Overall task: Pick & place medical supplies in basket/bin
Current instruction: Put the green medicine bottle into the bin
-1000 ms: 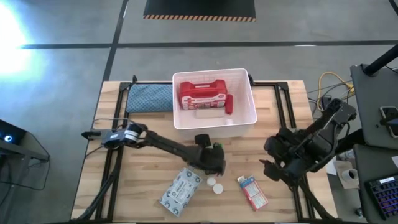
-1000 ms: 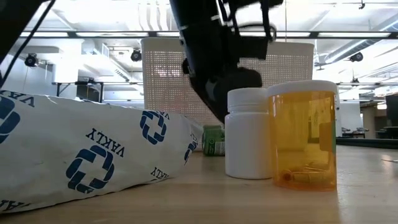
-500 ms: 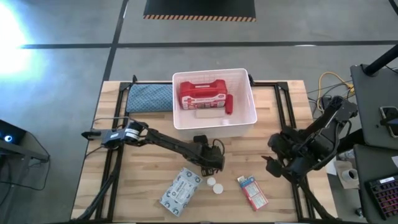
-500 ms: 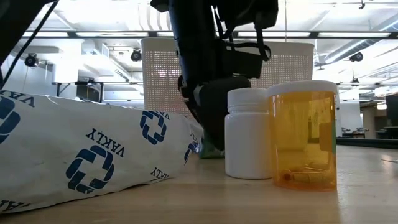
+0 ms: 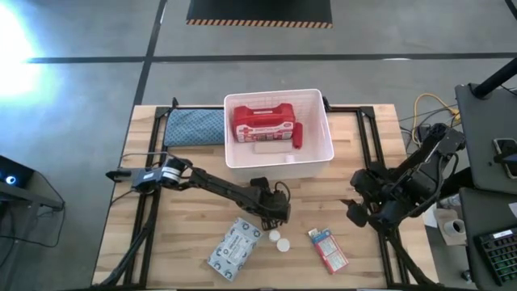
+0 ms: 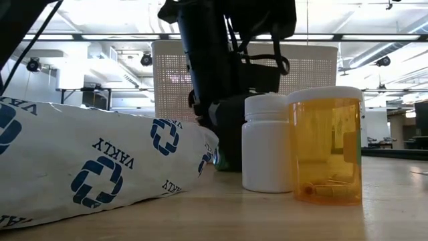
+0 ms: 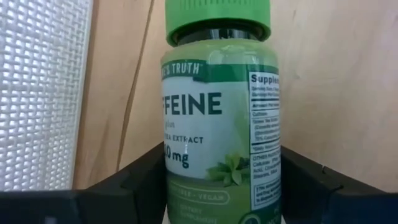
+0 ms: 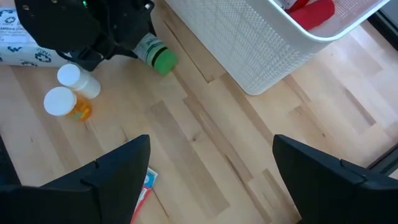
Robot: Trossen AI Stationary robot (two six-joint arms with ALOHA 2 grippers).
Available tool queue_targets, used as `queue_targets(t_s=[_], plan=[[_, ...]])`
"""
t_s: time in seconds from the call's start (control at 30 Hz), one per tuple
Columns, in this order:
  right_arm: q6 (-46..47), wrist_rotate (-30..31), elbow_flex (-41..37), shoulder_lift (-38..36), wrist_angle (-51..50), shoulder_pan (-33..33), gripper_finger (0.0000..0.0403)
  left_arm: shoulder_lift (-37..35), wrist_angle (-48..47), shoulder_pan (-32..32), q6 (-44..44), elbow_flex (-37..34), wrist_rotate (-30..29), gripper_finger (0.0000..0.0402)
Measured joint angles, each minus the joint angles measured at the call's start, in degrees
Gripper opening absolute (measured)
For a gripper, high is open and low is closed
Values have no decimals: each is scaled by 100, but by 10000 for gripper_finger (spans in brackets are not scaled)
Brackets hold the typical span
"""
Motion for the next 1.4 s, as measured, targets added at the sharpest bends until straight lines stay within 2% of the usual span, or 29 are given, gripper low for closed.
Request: queue_targets(t_s=[0.13,0.3,0.47,0.6,0.83,0.93,1.1,1.3,1.4], plan=[[0,0,0,0,-1,0,329,0,-21,2,9,33,65,197],[0,42,0,0,-1,0,329,-2,-58,-37,16,288,128,197],[-12,114,0,0,-1,0,329,-101,-44,-106,65,970,-43,211],[-142,130,112,0,-2,0,329,-206,-68,-161,430,1816,-638,211],[-118,543,366,-92,-3,100,329,-263,-881,-207,1571,3477,-2712,209],[-39,564,378,-135,-4,139,329,-762,-959,-30,2070,3039,-3249,213],[26,559,311,-137,4,136,329,-1753,-1117,693,1913,1883,-3154,215],[225,450,172,-103,84,138,329,-2788,-743,1578,937,93,-2003,242],[275,218,85,-75,187,138,329,-3180,-381,1636,831,-770,-1809,267]])
